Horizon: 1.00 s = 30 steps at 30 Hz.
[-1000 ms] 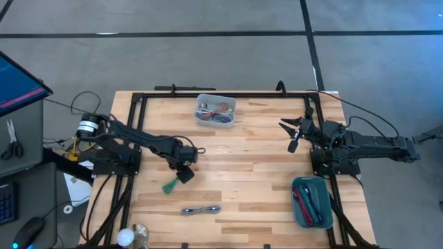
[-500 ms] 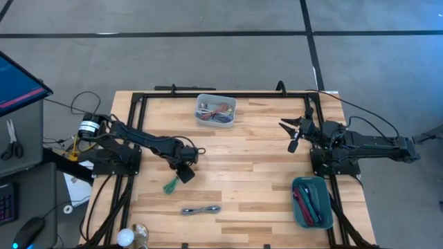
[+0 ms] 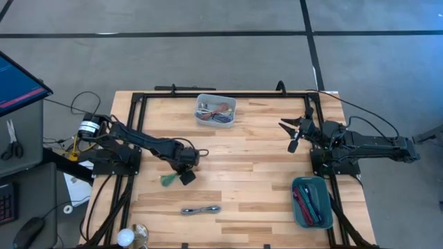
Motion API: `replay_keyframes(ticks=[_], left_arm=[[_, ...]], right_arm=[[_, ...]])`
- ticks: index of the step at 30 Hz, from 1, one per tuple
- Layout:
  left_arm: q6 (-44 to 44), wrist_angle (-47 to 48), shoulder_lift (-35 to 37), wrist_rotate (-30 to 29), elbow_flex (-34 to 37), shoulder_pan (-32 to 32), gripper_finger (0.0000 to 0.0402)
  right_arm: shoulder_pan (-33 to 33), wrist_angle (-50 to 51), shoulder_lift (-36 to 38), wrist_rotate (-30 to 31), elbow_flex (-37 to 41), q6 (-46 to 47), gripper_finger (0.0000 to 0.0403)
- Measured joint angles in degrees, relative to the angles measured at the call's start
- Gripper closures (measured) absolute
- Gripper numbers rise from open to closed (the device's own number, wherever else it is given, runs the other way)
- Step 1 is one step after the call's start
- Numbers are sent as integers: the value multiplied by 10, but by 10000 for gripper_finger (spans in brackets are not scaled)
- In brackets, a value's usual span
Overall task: Pick & Place USB Port
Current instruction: Put the green charger cable into the gray bin
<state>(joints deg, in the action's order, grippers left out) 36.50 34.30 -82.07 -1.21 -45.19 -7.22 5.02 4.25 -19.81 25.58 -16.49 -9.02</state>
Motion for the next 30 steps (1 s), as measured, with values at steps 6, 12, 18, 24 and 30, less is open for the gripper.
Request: replay_keyframes(ticks=[6, 12, 18, 24, 30], left_arm=[[-46, -4, 50, -52, -31, 0, 392], [-131, 0, 119, -160, -65, 1, 393], [-254, -37, 164, -279, -93, 13, 393], [-433, -196, 180, -292, -94, 57, 393], [-537, -279, 174, -228, -95, 143, 393]], right_arm=[[0, 0, 0, 0, 0, 0, 328], [0, 0, 0, 0, 0, 0, 328], [0, 0, 0, 0, 0, 0, 328], [0, 0, 0, 0, 0, 0, 328], [0, 0, 0, 0, 0, 0, 328]])
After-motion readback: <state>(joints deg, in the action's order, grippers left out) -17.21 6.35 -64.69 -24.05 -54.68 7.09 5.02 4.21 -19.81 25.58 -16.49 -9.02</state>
